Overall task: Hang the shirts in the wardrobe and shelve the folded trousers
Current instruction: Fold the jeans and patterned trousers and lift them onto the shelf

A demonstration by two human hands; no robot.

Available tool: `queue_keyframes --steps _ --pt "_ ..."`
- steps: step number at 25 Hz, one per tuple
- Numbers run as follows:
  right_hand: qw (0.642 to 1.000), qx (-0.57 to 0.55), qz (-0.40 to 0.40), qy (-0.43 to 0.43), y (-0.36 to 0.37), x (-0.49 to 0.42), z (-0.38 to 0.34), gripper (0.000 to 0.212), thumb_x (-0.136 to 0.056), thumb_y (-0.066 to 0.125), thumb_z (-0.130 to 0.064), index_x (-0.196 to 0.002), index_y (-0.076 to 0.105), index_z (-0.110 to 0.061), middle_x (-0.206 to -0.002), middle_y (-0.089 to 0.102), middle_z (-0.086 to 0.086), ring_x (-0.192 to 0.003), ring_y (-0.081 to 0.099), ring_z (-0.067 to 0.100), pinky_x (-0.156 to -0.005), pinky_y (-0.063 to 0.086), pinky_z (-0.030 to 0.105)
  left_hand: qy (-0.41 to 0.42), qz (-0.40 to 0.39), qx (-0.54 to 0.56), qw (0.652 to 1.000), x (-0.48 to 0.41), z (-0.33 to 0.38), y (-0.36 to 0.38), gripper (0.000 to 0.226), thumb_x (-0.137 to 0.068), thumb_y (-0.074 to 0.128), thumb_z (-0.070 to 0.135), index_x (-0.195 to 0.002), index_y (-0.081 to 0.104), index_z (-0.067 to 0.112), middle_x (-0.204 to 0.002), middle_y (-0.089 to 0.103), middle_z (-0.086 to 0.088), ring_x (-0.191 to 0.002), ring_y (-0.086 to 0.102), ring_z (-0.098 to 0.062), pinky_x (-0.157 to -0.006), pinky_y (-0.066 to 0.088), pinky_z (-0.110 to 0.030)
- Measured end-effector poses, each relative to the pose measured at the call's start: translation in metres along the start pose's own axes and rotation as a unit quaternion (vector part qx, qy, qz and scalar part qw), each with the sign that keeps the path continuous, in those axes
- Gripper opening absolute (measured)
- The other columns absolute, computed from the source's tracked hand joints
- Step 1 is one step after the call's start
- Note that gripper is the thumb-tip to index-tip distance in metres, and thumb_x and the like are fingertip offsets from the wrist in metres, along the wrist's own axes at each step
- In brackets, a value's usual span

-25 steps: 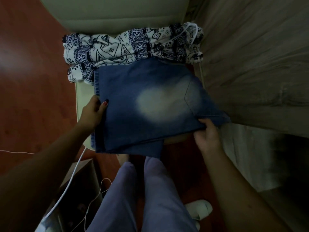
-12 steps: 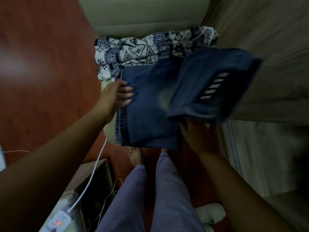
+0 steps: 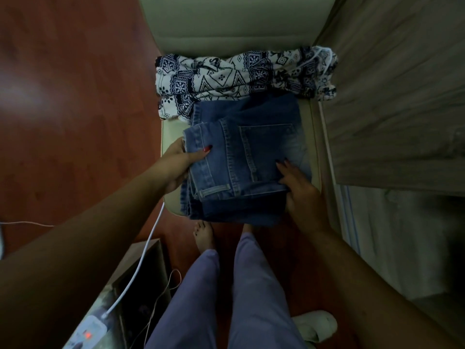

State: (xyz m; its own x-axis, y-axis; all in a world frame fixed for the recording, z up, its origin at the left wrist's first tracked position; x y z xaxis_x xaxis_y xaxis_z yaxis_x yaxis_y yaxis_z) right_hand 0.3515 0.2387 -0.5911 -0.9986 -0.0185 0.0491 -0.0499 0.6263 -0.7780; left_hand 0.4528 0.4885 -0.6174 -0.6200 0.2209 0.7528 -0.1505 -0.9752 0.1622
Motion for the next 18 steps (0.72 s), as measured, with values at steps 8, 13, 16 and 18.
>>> queue_keyframes --steps 8,13,16,18 --pt "0.987 0.036 -0.156 -0.001 0.025 0.011 0.024 0.052 -0.076 0.048 0.004 -0.126 0.056 -0.006 -0.147 0.044 0.006 -0.138 0.035 0.015 -0.113 0.031 0.030 -0.010 0.134 -0.078 0.988 -0.016 -0.018 -0.025 0.042 -0.082 0.071 0.007 -0.118 0.051 0.002 -0.113 0.066 -0.013 -0.088 0.066 -0.022 -0.075 0.060 -0.037" --pt "0.983 -0.136 -0.067 0.101 -0.009 -0.022 0.021 0.039 -0.086 0.042 -0.022 -0.117 0.062 -0.009 -0.123 0.062 0.003 -0.112 0.056 0.013 -0.095 0.044 0.023 0.089 0.189 -0.117 0.971 -0.023 0.026 -0.032 0.022 -0.093 0.057 0.025 -0.109 0.047 0.014 -0.112 0.055 -0.005 -0.105 0.057 -0.023 -0.090 0.051 -0.037" --pt "0.913 -0.263 0.127 0.285 -0.039 -0.082 0.064 0.018 -0.090 0.048 -0.010 -0.101 0.062 -0.012 -0.103 0.066 0.007 -0.093 0.062 0.017 -0.081 0.050 0.027 0.073 0.278 -0.057 0.956 -0.052 0.056 -0.051 0.034 -0.090 0.061 0.028 -0.115 0.043 0.012 -0.122 0.051 -0.008 -0.111 0.055 -0.022 -0.093 0.052 -0.037" --pt "0.828 -0.345 0.196 0.396 -0.045 -0.114 0.099 0.010 -0.087 0.053 -0.012 -0.094 0.060 -0.013 -0.088 0.065 0.002 -0.083 0.062 0.016 -0.070 0.053 0.027 0.002 0.288 0.020 0.957 -0.077 0.058 -0.057 0.063 -0.081 0.071 0.036 -0.129 0.040 0.011 -0.125 0.053 -0.008 -0.110 0.058 -0.023 -0.085 0.056 -0.037"
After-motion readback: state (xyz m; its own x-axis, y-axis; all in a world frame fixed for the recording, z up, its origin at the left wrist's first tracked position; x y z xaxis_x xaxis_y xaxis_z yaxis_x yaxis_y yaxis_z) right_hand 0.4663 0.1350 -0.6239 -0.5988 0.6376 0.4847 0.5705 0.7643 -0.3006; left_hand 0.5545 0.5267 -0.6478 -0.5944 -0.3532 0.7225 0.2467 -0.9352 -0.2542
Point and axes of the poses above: each hand's wrist, its own x-axis away from the middle knuckle, its own y-axis out of the palm, z = x × y, the point moved 6 cm from there along -x, towards the middle knuckle
